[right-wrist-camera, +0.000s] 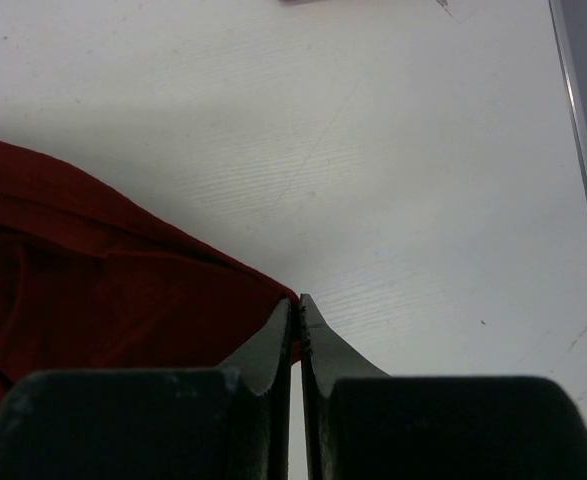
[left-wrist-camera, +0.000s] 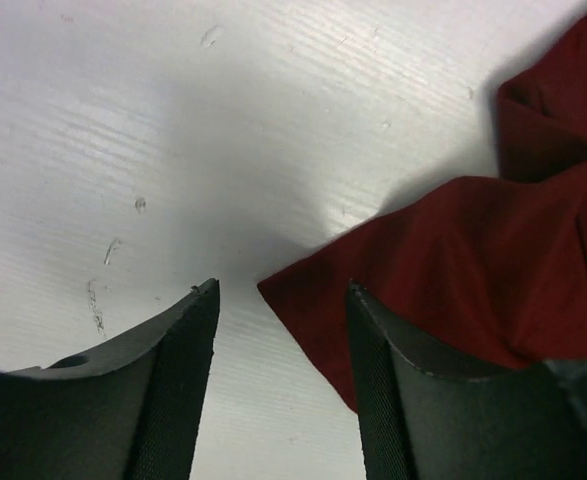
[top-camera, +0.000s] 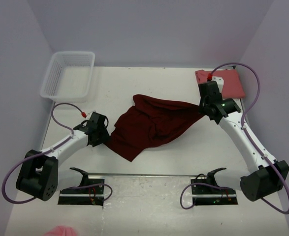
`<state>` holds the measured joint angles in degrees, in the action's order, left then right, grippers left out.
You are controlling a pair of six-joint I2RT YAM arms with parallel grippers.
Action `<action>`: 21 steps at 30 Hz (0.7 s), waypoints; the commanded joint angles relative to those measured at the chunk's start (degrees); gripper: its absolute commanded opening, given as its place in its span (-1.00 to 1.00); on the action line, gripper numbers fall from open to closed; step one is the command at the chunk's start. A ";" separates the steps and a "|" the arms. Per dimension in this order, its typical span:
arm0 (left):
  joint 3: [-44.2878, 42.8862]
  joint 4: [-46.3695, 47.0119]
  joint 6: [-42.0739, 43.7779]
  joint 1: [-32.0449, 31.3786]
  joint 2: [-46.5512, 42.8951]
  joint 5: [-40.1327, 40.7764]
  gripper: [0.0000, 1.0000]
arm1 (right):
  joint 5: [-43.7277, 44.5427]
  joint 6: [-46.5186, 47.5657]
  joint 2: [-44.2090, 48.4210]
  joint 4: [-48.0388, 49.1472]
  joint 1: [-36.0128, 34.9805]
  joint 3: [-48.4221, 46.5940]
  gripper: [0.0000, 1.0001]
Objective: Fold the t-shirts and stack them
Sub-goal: Flatten out the tshirt
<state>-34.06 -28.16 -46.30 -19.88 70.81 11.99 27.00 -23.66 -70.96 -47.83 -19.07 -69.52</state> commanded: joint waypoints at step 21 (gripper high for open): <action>3.83 6.28 -0.28 1.77 8.21 -4.69 -0.36 | -1.52 1.16 2.93 2.04 0.35 -1.59 -1.00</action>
<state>-34.00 -19.81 -46.48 -18.39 76.40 10.41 25.50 -23.29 -68.99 -47.24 -19.05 -69.52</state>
